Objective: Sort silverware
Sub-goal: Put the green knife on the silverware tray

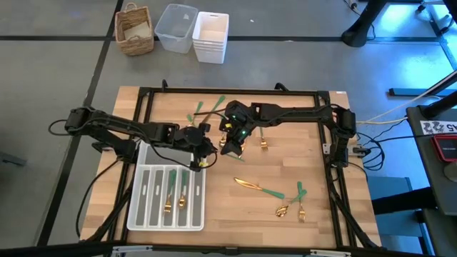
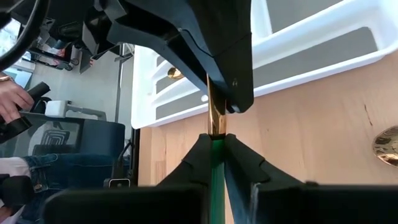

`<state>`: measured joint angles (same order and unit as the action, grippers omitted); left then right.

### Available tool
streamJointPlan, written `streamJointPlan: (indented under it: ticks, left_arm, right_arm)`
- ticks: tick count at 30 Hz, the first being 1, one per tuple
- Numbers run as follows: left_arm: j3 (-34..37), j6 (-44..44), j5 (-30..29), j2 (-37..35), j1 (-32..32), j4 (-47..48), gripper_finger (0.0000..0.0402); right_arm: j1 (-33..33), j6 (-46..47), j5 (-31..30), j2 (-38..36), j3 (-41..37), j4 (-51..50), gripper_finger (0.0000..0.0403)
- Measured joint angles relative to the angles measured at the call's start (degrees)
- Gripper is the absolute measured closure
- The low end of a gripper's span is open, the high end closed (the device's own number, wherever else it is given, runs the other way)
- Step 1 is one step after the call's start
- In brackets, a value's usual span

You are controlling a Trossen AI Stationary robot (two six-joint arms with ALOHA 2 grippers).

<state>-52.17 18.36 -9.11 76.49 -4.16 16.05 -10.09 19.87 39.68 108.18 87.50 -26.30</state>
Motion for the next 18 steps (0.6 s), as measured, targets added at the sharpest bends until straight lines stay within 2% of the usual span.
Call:
streamJointPlan:
  ticks: [5,13,18]
  left_arm:
    - [0.0,-2.6,0.0,0.0,0.0,0.1,0.0388]
    - [0.0,-4.8,0.0,-0.1,0.0,0.8,0.0388]
    - [0.1,-7.7,0.0,-0.5,-0.3,4.9,0.0388]
  right_arm:
    - [0.0,-0.1,-0.5,0.0,0.0,0.0,0.0363]
    - [0.0,-0.1,-3.2,0.0,0.0,1.4,0.0285]
    - [-0.1,-0.2,-0.6,0.0,1.9,1.7,0.0253]
